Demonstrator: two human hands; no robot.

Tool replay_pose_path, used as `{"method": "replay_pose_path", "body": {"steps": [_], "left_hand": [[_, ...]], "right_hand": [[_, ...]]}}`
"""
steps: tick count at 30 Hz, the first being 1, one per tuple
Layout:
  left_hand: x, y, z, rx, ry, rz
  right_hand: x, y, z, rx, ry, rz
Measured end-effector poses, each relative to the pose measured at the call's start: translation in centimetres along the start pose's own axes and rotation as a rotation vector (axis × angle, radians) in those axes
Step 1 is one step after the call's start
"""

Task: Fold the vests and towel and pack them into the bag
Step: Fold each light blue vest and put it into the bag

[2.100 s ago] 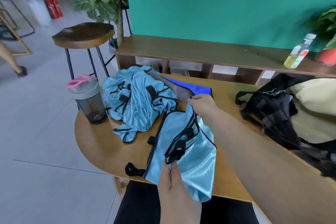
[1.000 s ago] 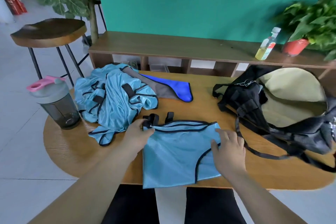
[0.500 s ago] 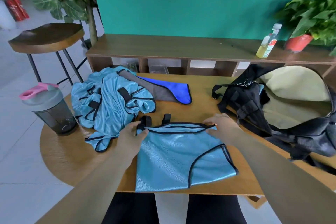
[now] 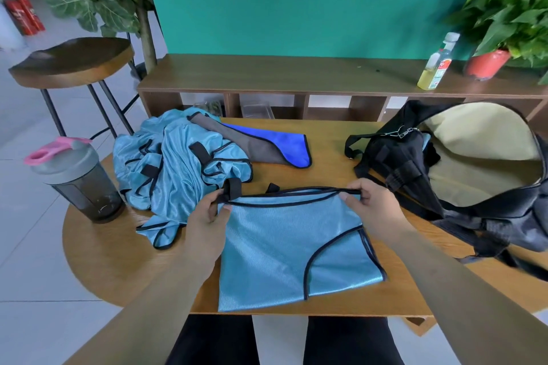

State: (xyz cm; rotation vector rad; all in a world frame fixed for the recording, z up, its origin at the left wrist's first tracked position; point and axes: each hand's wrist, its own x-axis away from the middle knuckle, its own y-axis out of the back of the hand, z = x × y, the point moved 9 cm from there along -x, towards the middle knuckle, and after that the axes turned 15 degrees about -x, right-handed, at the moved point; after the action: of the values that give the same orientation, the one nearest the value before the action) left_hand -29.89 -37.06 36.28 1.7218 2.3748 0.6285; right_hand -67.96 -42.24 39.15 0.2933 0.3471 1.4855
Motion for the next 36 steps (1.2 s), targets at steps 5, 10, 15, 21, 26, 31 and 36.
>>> {"method": "replay_pose_path", "body": {"steps": [5, 10, 15, 21, 26, 31, 36], "left_hand": [[0.6, 0.5, -0.3, 0.118, 0.014, -0.04], [0.6, 0.4, 0.4, 0.083, 0.0, -0.024], [0.7, -1.3, 1.5, -0.065, 0.011, 0.128], [-0.1, -1.7, 1.1, -0.109, 0.014, 0.124], [-0.3, -1.3, 1.6, -0.014, 0.057, 0.031], [-0.7, -1.3, 0.4, -0.069, 0.014, -0.017], [-0.9, 0.1, 0.6, -0.141, 0.019, -0.193]], "right_hand": [[0.7, 1.1, 0.3, -0.2, -0.048, -0.04], [1.2, 1.0, -0.2, -0.228, -0.085, -0.019], [1.6, -0.5, -1.8, 0.062, -0.132, 0.122], [0.8, 0.1, -1.6, 0.241, -0.121, 0.03], [0.0, 0.1, -0.7, 0.186, -0.098, -0.065], [-0.3, -0.8, -1.7, 0.155, -0.167, -0.042], [-0.2, -0.2, -1.5, 0.147, -0.167, -0.076]]}}
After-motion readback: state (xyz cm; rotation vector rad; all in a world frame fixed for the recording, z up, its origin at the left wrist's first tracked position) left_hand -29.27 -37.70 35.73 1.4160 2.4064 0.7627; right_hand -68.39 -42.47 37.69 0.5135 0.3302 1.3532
